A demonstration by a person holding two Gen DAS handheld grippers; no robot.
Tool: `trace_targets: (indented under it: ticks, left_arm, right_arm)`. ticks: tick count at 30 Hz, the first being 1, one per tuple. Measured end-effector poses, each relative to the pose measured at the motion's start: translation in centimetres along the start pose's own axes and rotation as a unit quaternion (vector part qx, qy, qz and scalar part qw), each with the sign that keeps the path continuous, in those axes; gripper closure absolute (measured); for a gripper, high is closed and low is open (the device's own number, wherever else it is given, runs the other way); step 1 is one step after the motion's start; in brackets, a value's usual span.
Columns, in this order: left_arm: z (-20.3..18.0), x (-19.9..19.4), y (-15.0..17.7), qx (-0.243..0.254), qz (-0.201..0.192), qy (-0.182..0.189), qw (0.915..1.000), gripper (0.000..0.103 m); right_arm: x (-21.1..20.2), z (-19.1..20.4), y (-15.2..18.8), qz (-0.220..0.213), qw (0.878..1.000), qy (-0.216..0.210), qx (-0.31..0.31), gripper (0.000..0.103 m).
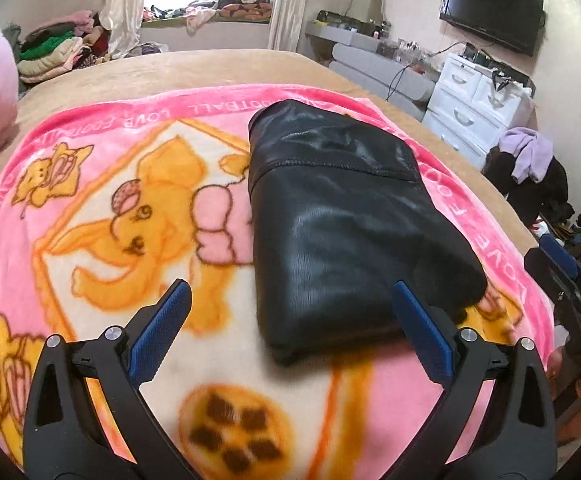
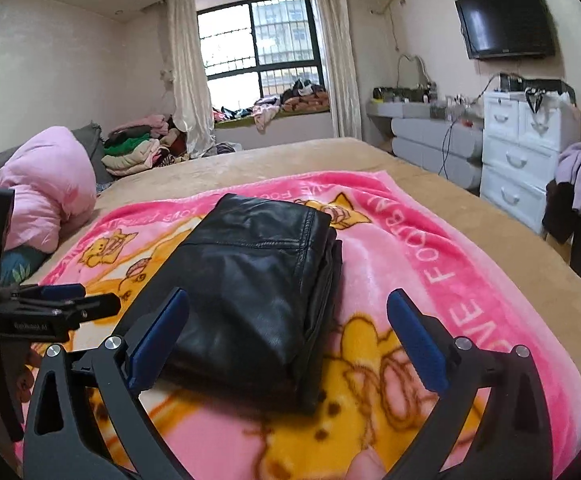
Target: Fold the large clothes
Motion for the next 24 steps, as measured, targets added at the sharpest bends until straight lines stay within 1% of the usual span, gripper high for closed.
trace_targets:
  ticks: [2,7,10,13,16,18,24]
  left_arm:
    - [0.2,-0.7,0.8,-0.003,-0.004,-0.001,1.0000,0.009]
    - [0.8,-2.0,2.9,-0.006,-0.010,0.005,0.9999,0.009]
    - [1.3,-2.6,4.1,-0.005,-0.014,0.004,0.9999,0.009]
    - [1.8,-3.0,5.0,-0.006,-0.016,-0.002,0.9998,0.009]
    - [2.2,-3.3,6.0,-0.006,-0.015,-0.008,0.9998,0.009]
    - [2.3,-3.6,6.4,-0.007,-0.015,-0.008,0.9998,0.009]
    - [2.5,-3.6,7.8,-0.012,-0.008,-0.011,0.9998,0.009]
  right_arm:
    - [-1.0,0.6,1.0,-0.005,1.000,-0.001,-0.002,0.005]
    - [-2.9,1.7,3.2,-0.001,1.000,0.016,-0.017,0.005]
    - [-4.1,2.0,4.1,-0.003,1.000,0.012,-0.002,0.005]
    - [-4.8,2.3,5.4,0.013,1.000,0.024,0.002,0.005]
    - [-5.2,2.8,6.7,0.029,0.999,0.028,-0.002,0.005]
    - [-5.3,3.2,7.3,0.032,0.999,0.030,-0.009,0.005]
    - [-5.2,3.6,7.8,0.038,0.999,0.031,-0.020,0.005]
Point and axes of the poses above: each gripper's, at about its wrist camera, not at the fingertips, and x roughly the way its jaws point, z to its left, y to its underside, the point moved 9 cm from there along x, roughly the way its jaws point, and after that the axes turned 6 degrees about -x, right-handed, at the moved point
